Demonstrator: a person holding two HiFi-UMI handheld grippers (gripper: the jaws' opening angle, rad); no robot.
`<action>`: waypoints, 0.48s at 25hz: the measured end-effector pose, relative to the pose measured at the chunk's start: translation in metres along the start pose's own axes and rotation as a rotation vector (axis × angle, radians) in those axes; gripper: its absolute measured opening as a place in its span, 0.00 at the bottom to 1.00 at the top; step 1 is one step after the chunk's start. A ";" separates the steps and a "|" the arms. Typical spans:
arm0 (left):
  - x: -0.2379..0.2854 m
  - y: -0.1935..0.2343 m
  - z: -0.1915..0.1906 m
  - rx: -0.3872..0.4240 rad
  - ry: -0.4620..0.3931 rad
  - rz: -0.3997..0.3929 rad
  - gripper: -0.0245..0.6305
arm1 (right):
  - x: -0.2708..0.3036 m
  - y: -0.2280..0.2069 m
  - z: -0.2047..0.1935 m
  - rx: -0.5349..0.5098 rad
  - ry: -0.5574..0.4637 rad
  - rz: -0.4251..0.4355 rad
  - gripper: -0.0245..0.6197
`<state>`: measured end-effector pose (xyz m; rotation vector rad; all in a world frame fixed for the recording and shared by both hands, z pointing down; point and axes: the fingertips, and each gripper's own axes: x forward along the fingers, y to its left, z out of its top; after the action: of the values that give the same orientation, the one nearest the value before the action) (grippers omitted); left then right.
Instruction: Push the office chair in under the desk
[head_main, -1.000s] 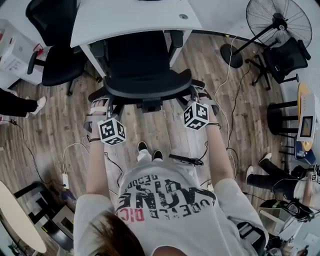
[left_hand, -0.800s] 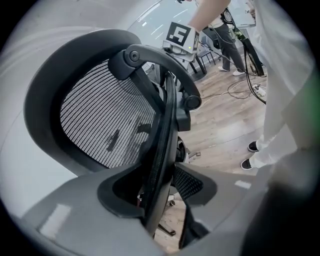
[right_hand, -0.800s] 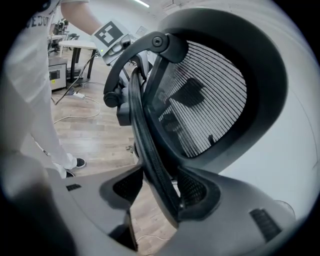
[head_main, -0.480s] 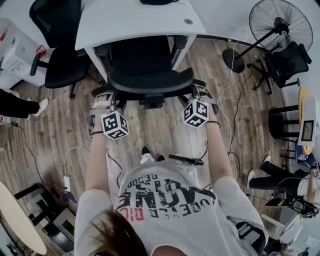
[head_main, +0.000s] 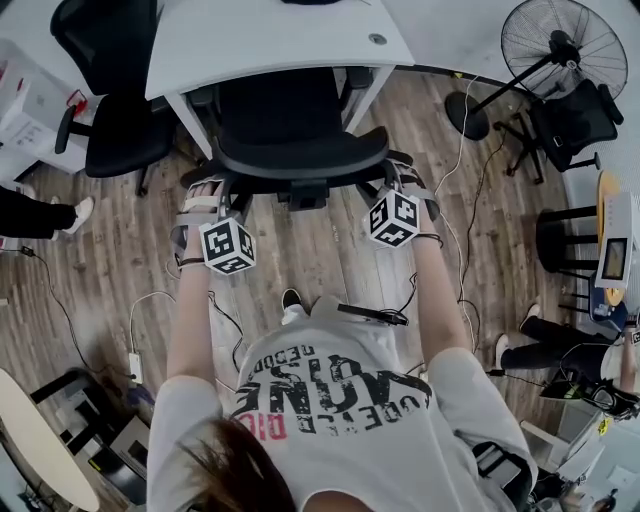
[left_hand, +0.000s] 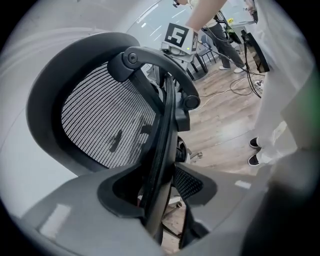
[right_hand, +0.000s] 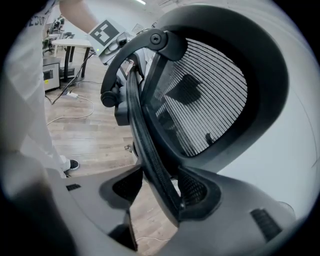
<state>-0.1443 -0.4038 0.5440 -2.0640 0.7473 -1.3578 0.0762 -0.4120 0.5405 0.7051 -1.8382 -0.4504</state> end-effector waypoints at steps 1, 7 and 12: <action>0.001 0.000 0.001 0.001 -0.002 0.002 0.34 | 0.001 -0.001 -0.001 -0.001 0.001 0.001 0.36; 0.003 0.001 0.004 -0.004 0.002 0.005 0.34 | 0.002 -0.005 -0.004 -0.011 -0.010 0.009 0.36; 0.004 0.000 0.007 -0.009 0.010 0.005 0.34 | 0.002 -0.006 -0.007 -0.018 -0.014 0.009 0.36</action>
<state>-0.1362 -0.4055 0.5437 -2.0627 0.7638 -1.3654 0.0842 -0.4173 0.5408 0.6824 -1.8481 -0.4662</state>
